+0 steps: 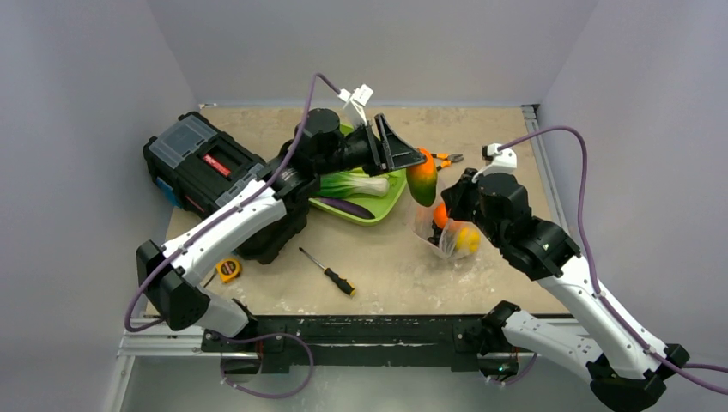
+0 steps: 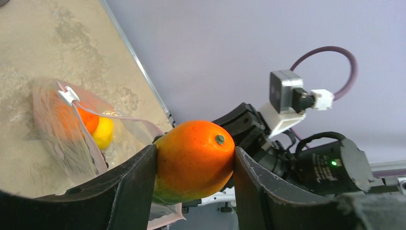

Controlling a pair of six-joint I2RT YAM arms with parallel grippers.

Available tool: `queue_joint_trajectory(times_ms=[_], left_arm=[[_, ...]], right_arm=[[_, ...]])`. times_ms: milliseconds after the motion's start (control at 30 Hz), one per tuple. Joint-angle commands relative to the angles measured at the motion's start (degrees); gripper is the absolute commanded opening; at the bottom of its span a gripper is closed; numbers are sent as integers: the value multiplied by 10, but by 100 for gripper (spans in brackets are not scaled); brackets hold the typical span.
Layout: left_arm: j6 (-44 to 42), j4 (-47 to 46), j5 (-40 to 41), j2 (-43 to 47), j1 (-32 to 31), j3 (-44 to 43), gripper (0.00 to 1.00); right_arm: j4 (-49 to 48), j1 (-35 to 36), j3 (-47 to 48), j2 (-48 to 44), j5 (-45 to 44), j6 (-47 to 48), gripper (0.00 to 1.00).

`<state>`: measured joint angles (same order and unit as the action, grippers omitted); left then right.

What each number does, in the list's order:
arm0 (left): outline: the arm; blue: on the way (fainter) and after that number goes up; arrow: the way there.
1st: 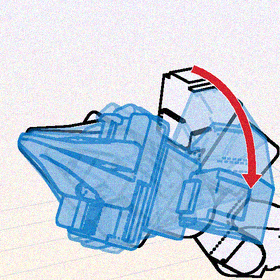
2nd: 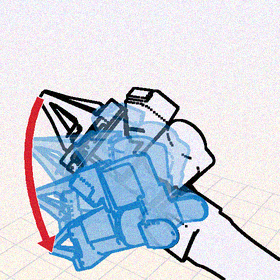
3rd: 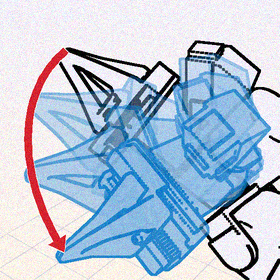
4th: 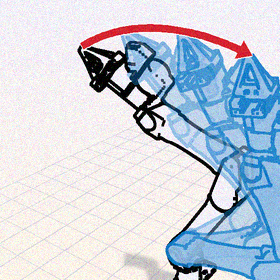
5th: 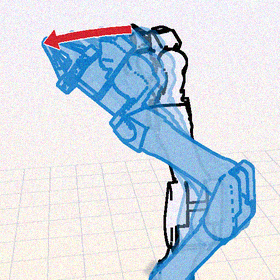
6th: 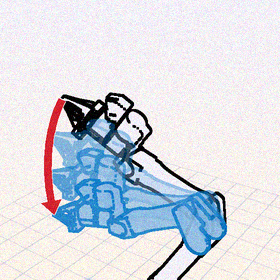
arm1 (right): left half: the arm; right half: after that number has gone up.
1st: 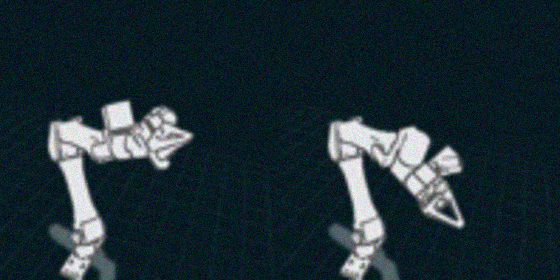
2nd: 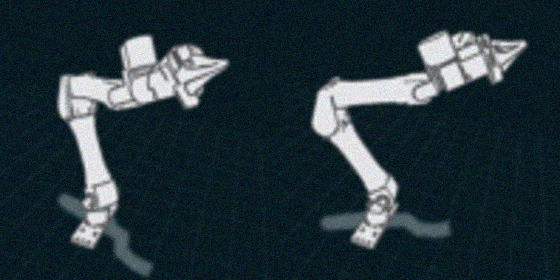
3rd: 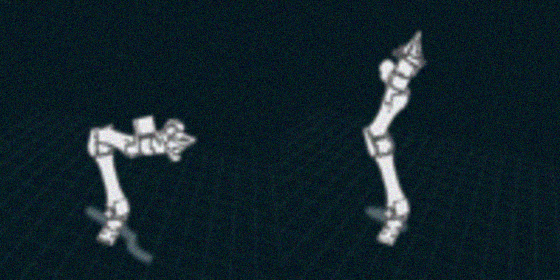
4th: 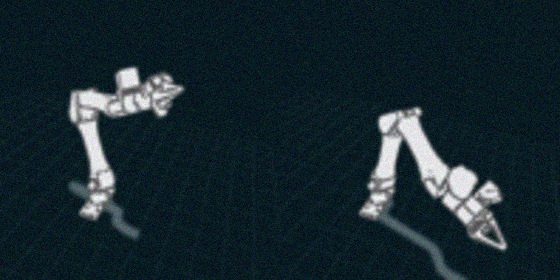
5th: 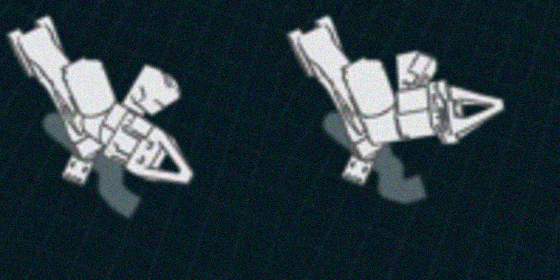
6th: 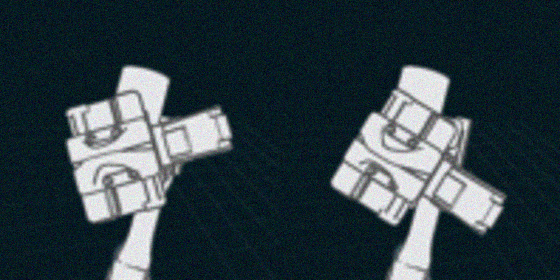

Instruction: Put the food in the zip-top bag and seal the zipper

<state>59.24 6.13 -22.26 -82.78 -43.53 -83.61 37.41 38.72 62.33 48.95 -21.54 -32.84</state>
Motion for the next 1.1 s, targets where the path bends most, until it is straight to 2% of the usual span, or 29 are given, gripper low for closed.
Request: queue_joint_trajectory(times_ms=[0,167,267,333,433,533,833,1067], left_arm=[[8,-28,-2,-21,-9,5,11],[12,-15,-27,-48,-13,-3,12],[11,-4,-37,-56,-17,-2,17],[7,7,-46,-60,-18,-4,25],[0,41,-57,-67,-18,-16,47],[-7,59,-62,-66,-19,-15,56],[-32,99,-52,-55,-19,-20,71],[-76,147,-30,-48,-18,-53,73]], right_arm=[[-33,3,25,-6,-18,-11,0],[-36,3,28,-6,-23,-8,0],[-37,3,30,-5,-27,-5,0],[-37,3,29,-4,-27,-2,0],[-37,2,27,-3,-27,-1,0],[-37,3,25,-5,-27,0,0],[-36,3,20,-9,-28,4,0],[-33,3,18,-15,-30,6,0]])
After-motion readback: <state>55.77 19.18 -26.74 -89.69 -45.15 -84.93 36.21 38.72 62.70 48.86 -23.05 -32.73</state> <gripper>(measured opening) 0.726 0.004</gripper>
